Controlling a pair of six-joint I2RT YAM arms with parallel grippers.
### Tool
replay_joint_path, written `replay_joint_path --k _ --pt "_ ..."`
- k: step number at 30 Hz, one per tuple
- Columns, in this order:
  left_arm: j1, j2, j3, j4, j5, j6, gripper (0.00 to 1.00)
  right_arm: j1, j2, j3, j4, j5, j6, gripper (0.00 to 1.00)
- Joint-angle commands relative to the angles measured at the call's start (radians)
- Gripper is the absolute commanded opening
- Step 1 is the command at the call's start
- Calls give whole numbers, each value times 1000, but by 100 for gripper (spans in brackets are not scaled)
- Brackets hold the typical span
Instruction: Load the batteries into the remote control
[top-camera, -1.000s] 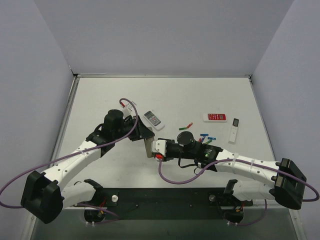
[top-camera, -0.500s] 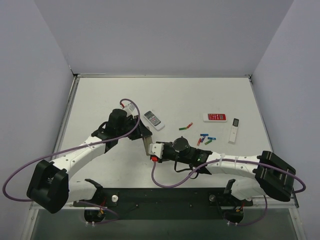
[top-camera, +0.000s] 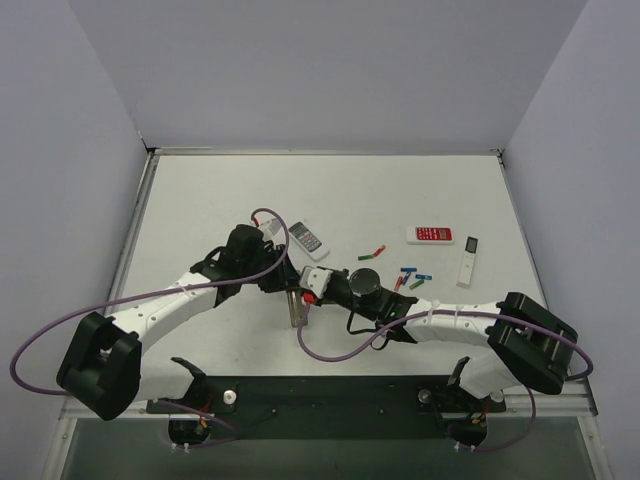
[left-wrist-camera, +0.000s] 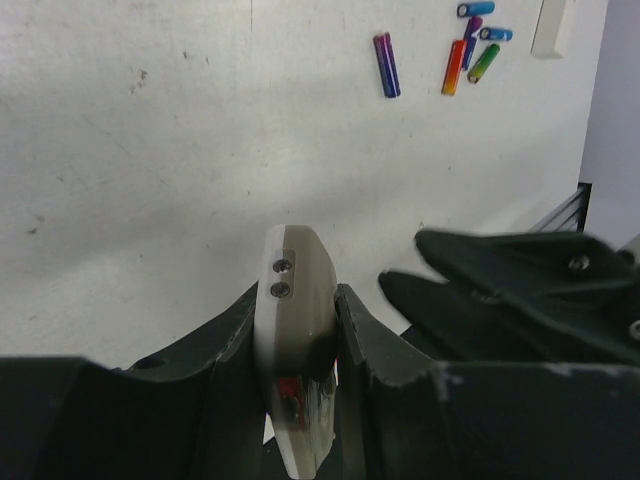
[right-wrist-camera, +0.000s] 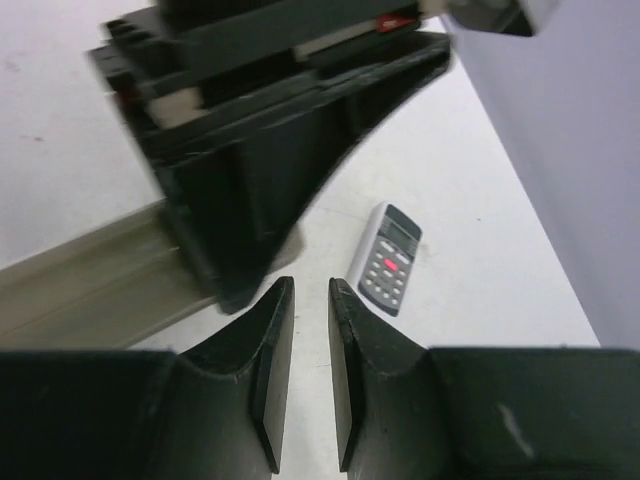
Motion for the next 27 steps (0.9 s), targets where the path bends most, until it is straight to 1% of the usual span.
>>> replay_joint_path --k 1,4,7,8,9,10,13,14,16,22,27 --pt "-8 -8 20 -70 23 28 0 -25 18 19 143 27 36 16" --pt "-5 -10 17 -73 -18 25 0 -27 17 16 115 7 39 17" --pt "18 -16 14 -55 -31 15 0 -27 -28 4 37 -56 73 22" --pt "24 -19 8 -27 -22 12 0 -27 -58 -2 -1 -102 91 29" --pt "37 -25 6 -18 3 10 0 -27 -75 -8 -18 -124 99 33" --pt "41 -30 6 -9 15 7 0 -27 -107 -14 -36 -145 105 44" --pt "49 -41 14 3 52 15 0 -27 -164 -22 -125 -237 125 60" --pt "49 -44 16 11 61 16 0 -27 -173 -25 -154 -257 128 63" --pt "49 -59 14 17 94 16 0 -27 -193 -27 -173 -294 129 65" --pt "49 -97 20 27 175 12 0 -27 -195 7 -256 -349 103 65" --pt "49 -113 29 28 212 1 0 -16 -198 26 -277 -366 90 64"
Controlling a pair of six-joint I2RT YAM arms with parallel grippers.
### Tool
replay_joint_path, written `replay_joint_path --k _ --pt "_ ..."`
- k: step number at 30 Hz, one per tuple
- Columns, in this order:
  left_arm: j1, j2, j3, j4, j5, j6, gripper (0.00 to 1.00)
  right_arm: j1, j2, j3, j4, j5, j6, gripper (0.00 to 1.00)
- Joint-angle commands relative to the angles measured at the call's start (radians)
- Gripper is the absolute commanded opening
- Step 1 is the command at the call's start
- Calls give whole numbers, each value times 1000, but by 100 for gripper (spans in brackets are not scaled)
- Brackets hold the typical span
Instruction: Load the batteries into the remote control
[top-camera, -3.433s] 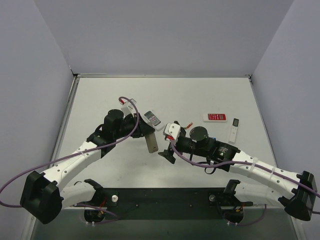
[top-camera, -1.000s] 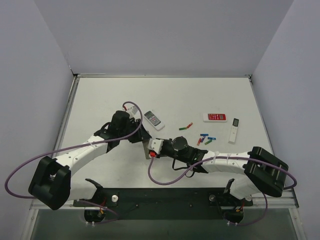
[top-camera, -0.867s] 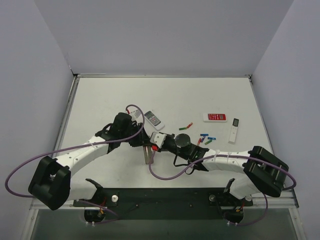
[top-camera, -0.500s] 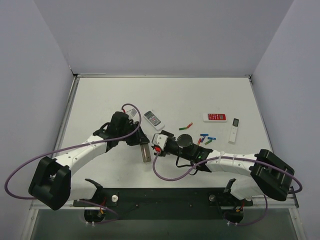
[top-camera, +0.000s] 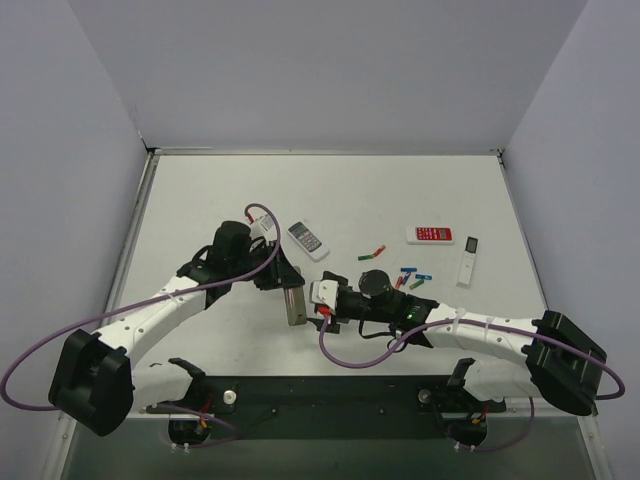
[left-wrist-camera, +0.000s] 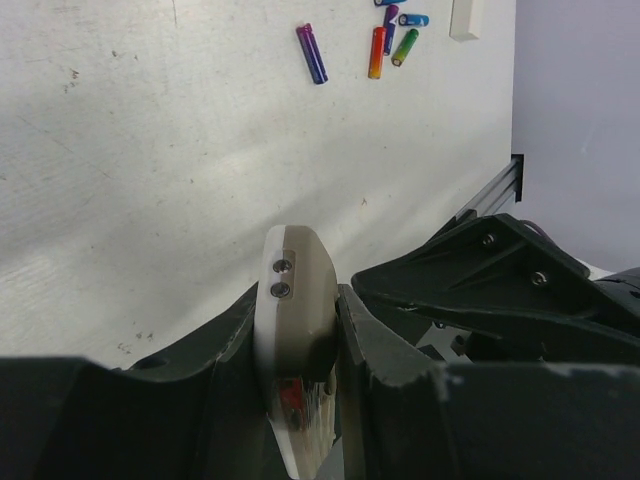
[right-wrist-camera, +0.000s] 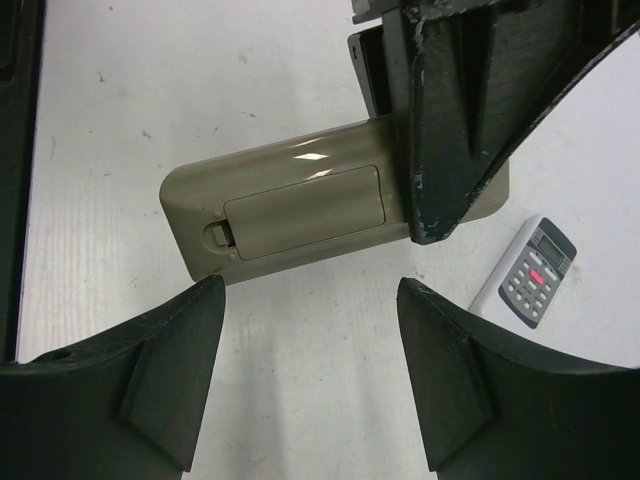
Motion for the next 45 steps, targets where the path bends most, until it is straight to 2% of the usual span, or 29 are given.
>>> replay_joint_path --k 1,12,28,45 --pt "3 -33 29 59 68 -7 0 10 -22 46 -3 -75 -10 64" --pt "2 -29 32 72 88 -10 0 14 -96 57 26 -110 22 63" --pt "2 -41 39 102 131 -47 0 13 -48 87 31 -150 21 61" --pt "3 -41 22 176 212 -139 0 13 6 50 42 -61 -33 56"
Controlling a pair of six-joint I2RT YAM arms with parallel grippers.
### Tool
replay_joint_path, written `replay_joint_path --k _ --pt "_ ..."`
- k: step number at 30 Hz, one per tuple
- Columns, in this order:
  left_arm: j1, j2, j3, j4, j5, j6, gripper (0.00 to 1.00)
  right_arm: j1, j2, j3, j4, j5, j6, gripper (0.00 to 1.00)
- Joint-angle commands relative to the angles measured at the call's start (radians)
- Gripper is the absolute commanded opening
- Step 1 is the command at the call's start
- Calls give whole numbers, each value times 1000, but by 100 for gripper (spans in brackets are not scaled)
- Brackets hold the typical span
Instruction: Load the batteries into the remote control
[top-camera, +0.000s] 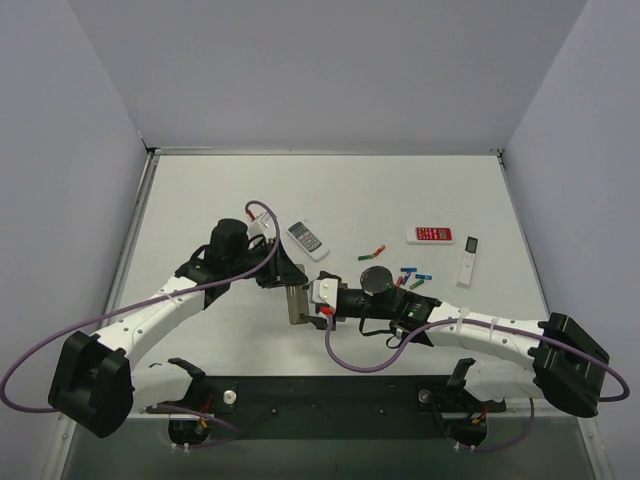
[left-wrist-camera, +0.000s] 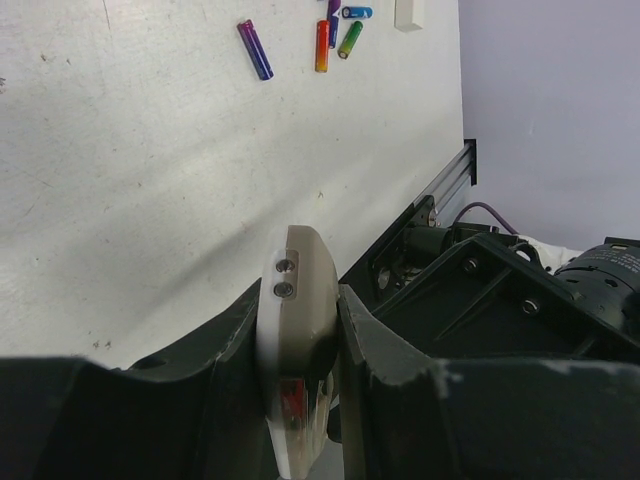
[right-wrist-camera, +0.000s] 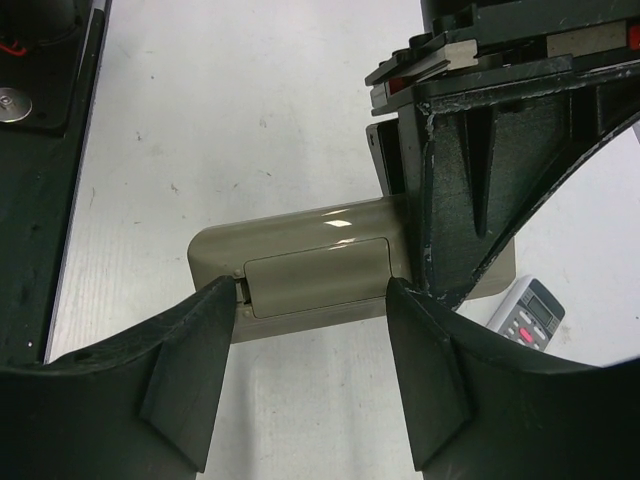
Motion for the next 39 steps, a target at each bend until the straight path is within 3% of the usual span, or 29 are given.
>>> replay_joint_path --k 1,12,22,39 --pt "-4 -27 18 130 115 -98 0 9 30 -2 57 55 -41 56" --pt "-7 9 21 145 146 -101 0 31 31 -36 212 238 -135 46" --pt "-19 42 39 0 106 -26 0 83 62 -45 340 413 -271 41" --pt "-17 93 63 -140 -41 105 0 81 140 -47 519 523 -315 36"
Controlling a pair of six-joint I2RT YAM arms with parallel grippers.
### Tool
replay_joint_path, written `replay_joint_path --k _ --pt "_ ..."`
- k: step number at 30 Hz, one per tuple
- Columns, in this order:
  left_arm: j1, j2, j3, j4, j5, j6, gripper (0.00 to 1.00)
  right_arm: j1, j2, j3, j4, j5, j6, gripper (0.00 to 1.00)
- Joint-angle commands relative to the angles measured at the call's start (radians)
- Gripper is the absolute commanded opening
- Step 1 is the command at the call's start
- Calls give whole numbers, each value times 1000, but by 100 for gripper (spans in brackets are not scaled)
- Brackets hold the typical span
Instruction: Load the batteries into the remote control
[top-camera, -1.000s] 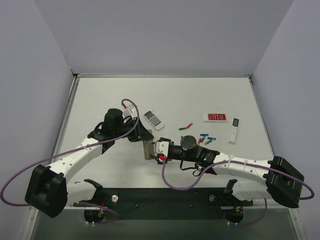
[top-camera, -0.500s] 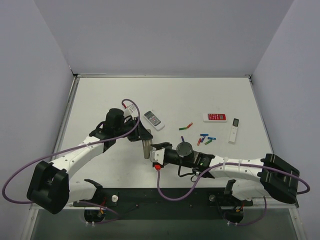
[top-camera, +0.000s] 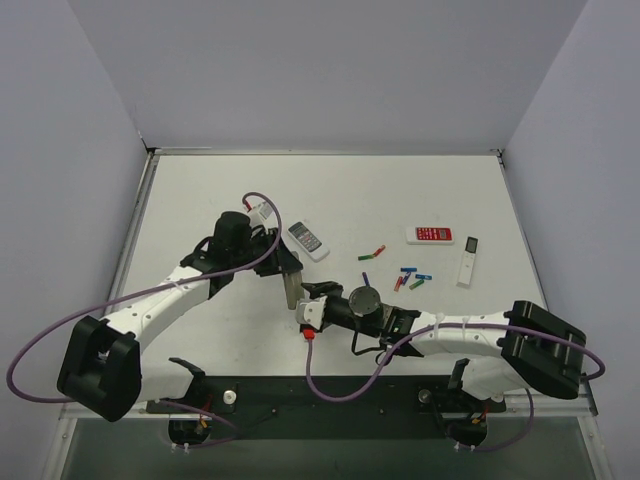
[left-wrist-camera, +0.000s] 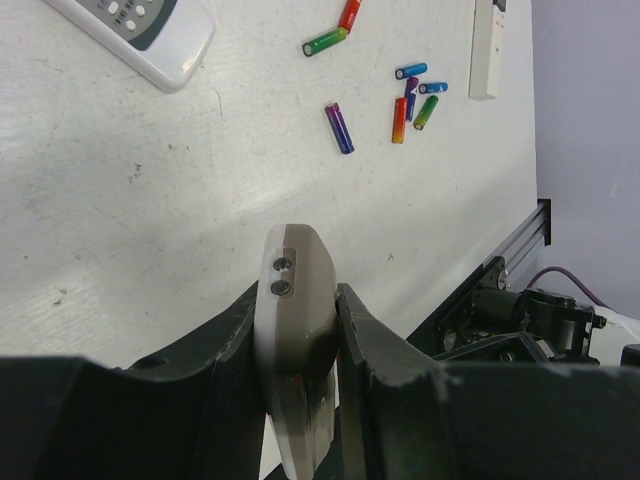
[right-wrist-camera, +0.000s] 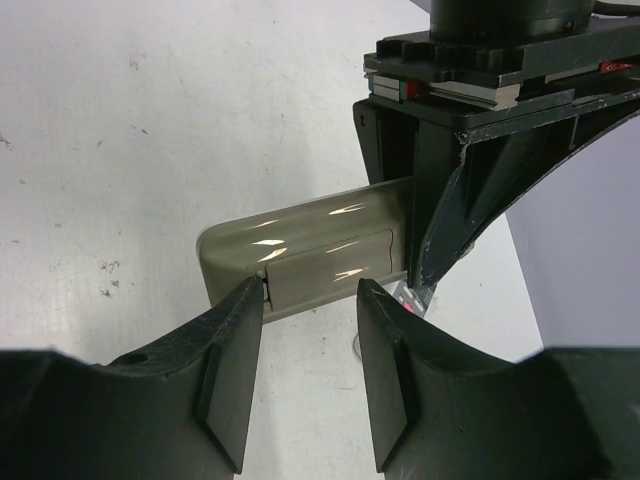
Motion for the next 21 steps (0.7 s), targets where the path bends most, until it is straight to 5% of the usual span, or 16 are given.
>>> replay_joint_path --k 1,21 --pt "-38 12 15 -153 94 6 0 -31 13 36 240 160 -46 36" --pt "-27 173 98 -103 -189 135 0 -111 240 66 281 99 31 38"
